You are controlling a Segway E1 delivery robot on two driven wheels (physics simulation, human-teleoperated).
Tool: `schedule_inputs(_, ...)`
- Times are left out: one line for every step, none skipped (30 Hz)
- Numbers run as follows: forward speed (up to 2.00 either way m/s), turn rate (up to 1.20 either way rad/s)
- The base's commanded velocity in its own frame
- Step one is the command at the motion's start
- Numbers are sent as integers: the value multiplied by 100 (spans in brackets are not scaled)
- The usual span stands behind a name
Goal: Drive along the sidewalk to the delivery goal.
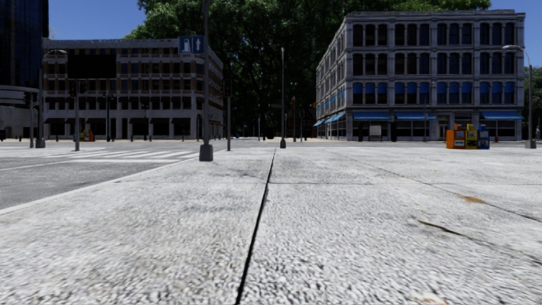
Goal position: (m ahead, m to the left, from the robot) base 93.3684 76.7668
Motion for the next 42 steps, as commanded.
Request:
schedule_inputs(200, 0)
schedule_inputs(200, 0)
schedule_inputs(200, 0)
schedule_inputs(200, 0)
schedule_inputs(200, 0)
schedule_inputs(200, 0)
schedule_inputs(200, 0)
schedule_inputs(200, 0)
schedule_inputs(200, 0)
schedule_inputs(200, 0)
schedule_inputs(200, 0)
schedule_inputs(200, 0)
schedule_inputs(200, 0)
schedule_inputs(200, 0)
schedule_inputs(200, 0)
schedule_inputs(200, 0)
schedule_inputs(200, 0)
schedule_inputs(200, 0)
schedule_inputs(200, 0)
schedule_inputs(200, 0)
schedule_inputs(200, 0)
schedule_inputs(200, 0)
schedule_inputs(200, 0)
schedule_inputs(200, 0)
schedule_inputs(200, 0)
schedule_inputs(200, 0)
schedule_inputs(200, 0)
schedule_inputs(200, 0)
schedule_inputs(200, 0)
schedule_inputs(200, 0)
schedule_inputs(200, 0)
schedule_inputs(200, 0)
schedule_inputs(200, 0)
schedule_inputs(200, 0)
schedule_inputs(200, 0)
schedule_inputs(200, 0)
schedule_inputs(200, 0)
schedule_inputs(200, 0)
schedule_inputs(200, 0)
schedule_inputs(200, 0)
schedule_inputs(200, 0)
schedule_inputs(200, 0)
